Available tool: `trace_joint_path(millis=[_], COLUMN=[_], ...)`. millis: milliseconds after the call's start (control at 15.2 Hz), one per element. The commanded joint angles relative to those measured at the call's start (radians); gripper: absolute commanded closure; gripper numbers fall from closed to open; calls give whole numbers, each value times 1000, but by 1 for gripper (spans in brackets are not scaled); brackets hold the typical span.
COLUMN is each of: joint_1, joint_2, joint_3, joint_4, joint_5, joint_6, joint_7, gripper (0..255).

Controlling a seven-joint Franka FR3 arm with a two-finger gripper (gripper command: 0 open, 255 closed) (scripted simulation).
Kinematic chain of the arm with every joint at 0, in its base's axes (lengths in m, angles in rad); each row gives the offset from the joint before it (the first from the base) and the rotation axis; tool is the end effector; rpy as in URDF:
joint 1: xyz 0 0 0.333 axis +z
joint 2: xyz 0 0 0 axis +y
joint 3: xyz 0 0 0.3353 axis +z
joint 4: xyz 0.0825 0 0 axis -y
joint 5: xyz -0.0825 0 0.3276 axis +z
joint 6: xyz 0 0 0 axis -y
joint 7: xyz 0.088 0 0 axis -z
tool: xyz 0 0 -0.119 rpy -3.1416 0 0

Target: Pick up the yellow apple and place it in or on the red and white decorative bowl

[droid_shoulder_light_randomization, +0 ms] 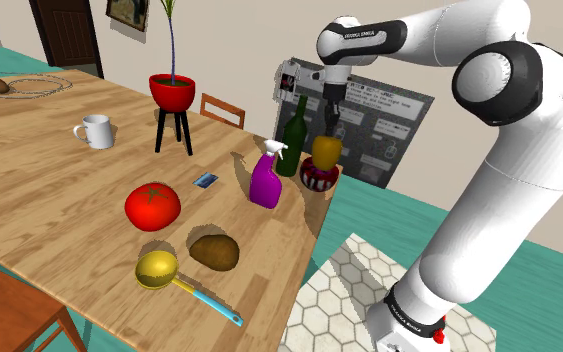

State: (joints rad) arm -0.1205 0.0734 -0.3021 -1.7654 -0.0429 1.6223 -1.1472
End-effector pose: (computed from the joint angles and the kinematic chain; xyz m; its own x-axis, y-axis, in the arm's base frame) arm 0.4599 -0.2073 0.5209 0.7293 0.6688 -0.1446 0.6482 -0.7429 -0.1669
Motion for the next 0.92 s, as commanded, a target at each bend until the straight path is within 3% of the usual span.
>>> trace_joint_path(millis=[0,198,264,594,858], joint_1=[0,0,0,0,-2], joint_2=[0,0,0,0,39], joint_3=[0,0,0,0,0], joint_4=[0,0,0,0,171], joint_5=[0,0,0,0,11], joint_6=[1,1,1,1,-134], joint_7=[0,0,0,0,-9], gripper=[255,255,0,0,0])
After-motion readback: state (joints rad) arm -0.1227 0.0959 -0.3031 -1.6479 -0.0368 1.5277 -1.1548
